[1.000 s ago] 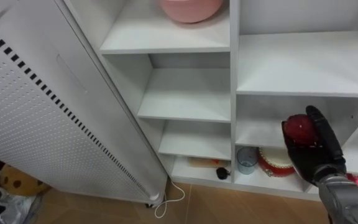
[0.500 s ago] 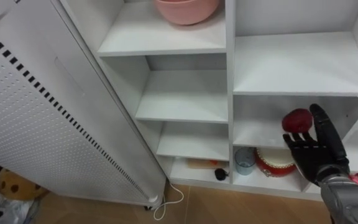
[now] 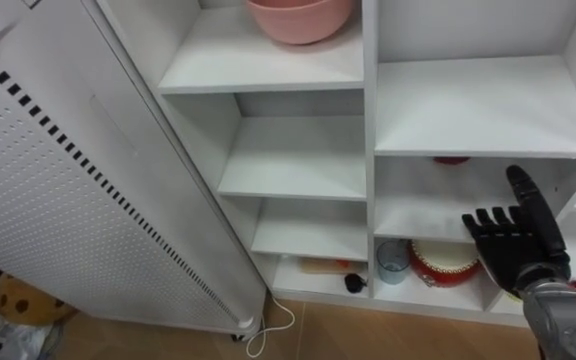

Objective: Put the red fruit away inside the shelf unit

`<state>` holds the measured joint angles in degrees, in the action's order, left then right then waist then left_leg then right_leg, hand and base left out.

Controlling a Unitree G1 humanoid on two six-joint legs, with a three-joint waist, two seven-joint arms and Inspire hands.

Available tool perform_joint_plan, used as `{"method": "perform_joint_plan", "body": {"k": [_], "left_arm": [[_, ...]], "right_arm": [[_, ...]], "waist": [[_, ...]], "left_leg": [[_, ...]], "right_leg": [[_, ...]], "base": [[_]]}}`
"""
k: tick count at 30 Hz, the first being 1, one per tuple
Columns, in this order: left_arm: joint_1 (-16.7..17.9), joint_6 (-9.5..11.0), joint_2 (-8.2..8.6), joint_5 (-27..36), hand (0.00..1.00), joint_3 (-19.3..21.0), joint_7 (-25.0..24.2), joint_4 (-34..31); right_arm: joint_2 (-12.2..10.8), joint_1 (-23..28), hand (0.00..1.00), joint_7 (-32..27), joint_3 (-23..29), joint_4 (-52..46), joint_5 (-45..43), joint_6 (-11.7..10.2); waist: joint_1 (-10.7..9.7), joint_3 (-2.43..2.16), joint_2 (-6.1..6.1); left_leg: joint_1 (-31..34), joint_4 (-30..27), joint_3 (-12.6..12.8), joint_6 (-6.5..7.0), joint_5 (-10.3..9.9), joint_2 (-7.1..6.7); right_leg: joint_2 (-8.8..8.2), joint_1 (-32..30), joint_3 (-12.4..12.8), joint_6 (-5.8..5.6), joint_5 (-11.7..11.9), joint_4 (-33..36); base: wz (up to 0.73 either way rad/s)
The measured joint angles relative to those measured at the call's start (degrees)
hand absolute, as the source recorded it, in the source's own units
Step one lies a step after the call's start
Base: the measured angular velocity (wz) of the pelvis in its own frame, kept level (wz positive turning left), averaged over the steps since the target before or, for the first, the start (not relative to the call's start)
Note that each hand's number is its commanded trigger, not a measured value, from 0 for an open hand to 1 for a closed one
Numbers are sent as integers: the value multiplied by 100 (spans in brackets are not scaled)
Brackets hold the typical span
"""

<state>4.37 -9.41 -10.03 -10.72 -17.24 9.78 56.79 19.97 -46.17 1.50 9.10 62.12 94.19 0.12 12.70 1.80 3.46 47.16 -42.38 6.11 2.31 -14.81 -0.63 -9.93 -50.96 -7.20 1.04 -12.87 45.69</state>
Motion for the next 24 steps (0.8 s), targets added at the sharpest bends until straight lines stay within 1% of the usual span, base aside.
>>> {"method": "perform_joint_plan", "body": {"k": [2,3,5,8,10,11,16,17,18,20,22,23,24], "left_arm": [[-2,0,-1,1,0,-19,-61,-5],[-1,-1,-10,-1,0,-95,-82,-7],[-4,-7,-10,-1,0,-156,-145,-19],[-6,-8,-10,-2,0,-225,-161,-18],[-7,-8,-10,-8,0,-245,-164,-17],[-8,-8,-10,-10,0,-245,-169,-12],[-11,-12,-13,-11,0,-198,-284,118],[-10,-11,-13,-11,0,-189,-295,118],[-4,-4,-14,-7,0,-130,-309,126],[-3,5,-21,-9,0,-43,-313,128],[-13,105,-18,-15,0,252,-371,228],[-15,142,-21,-16,0,360,-382,277],[-11,190,-50,-30,0,530,-380,375]], "right_arm": [[25,0,0,22,1,0,4,-1],[36,1,0,27,1,1,2,-1],[39,30,0,60,1,33,-4,1],[38,193,0,59,0,71,-19,19],[39,311,0,70,-2,153,-21,28],[39,343,0,77,-4,201,-23,33],[35,1027,0,285,-123,630,-149,130],[34,1081,0,334,-123,761,-152,131],[34,1207,0,387,-120,973,-173,154],[25,1388,0,424,-113,1162,-223,205],[-23,1748,0,543,-104,1213,-409,207],[-47,1840,0,572,-97,1245,-467,210],[-110,1996,0,631,-99,1355,-604,215]], "waist": [[-1,0,0],[-2,1,3],[-30,12,25],[-32,12,52],[-60,27,83],[-64,28,82],[-66,31,91],[-66,32,93],[-62,32,92],[-120,39,79],[-227,57,55],[-275,56,58],[-367,55,62]], "left_leg": [[-4,0,-9,2,-1,0],[-4,-1,-11,3,-1,0],[-41,2,-25,8,-5,4],[-173,76,-51,11,-8,3],[-262,131,-66,13,-10,2],[-289,151,-63,13,-9,0],[-756,469,-61,9,-10,32],[-820,523,-64,7,-8,43],[-946,613,-67,2,-5,70],[-1107,747,-82,-3,-1,75],[-1460,972,-125,-15,12,75],[-1564,1034,-159,-20,15,69],[-1763,1167,-227,-39,23,55]], "right_leg": [[-6,16,-16,-1,-1,-8],[-5,20,-19,-2,-2,-17],[-2,74,-43,-3,-2,-44],[1,226,-79,-19,-3,-137],[8,327,-102,-33,-1,-207],[8,348,-97,-35,0,-220],[82,828,-132,-69,24,-577],[105,903,-139,-77,38,-652],[141,1053,-166,-81,60,-781],[158,1224,-191,-91,70,-917],[159,1571,-230,-118,63,-1098],[173,1701,-261,-127,61,-1179],[221,1965,-337,-142,69,-1374]], "base": [[0],[0],[0],[0],[0],[0],[-5],[-6],[-7],[-2],[7],[14],[23]]}}
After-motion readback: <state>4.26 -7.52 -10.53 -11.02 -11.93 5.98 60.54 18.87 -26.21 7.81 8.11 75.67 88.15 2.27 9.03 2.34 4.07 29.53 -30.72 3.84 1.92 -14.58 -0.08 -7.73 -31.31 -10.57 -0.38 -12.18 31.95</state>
